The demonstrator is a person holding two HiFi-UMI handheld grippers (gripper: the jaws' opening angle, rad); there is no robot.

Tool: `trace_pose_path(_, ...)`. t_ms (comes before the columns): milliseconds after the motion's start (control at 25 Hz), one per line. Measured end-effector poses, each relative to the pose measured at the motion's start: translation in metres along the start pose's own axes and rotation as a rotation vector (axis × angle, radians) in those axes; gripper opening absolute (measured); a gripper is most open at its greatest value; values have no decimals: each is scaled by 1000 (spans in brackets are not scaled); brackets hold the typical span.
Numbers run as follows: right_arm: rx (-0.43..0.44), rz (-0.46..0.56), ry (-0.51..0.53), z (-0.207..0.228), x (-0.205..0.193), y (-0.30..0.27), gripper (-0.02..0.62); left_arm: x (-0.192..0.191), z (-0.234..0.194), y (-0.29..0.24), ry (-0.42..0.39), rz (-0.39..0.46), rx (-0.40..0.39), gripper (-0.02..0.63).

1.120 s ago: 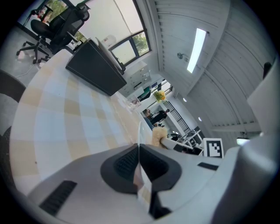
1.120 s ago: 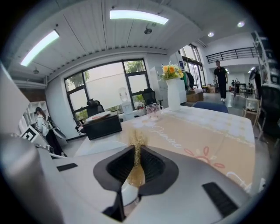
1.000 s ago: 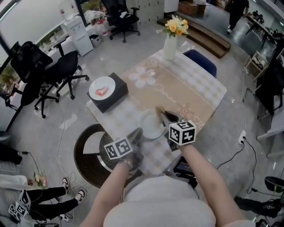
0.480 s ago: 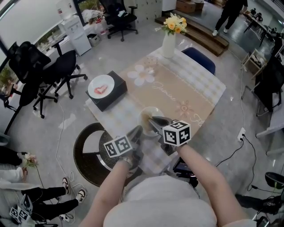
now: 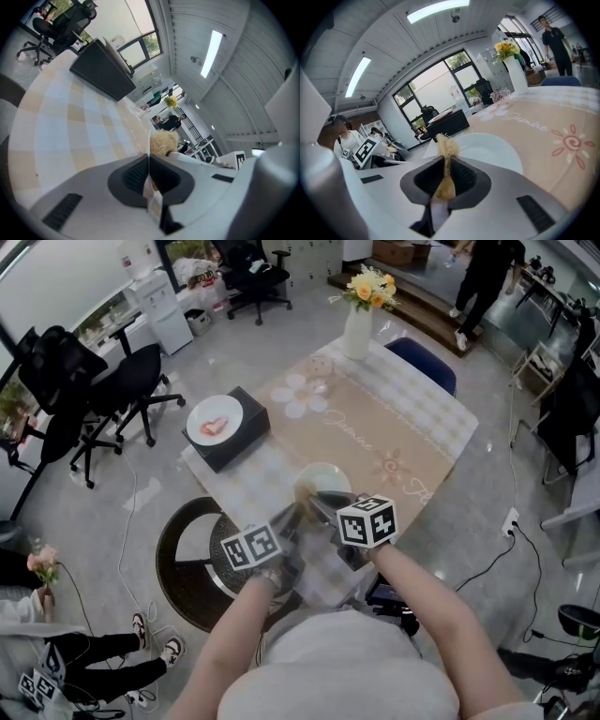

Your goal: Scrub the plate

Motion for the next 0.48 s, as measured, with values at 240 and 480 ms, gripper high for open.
trace_pose_path(240,-49,-26,104,-1,-1,-3,41,0,-1,-1,5,-4,6,17)
trace_pose_path(480,-102,-42,135,6,-1,1,41,1,2,-1,11,-8,8,17)
Point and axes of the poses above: the fingertips, and each gripper's own axes: y backward along the fingers, z to its right, x out of its top, the point moved 9 cm from there along y, backward along the fingers, and after that the axes turned 3 degrees about -z, right-handed, at the moved point
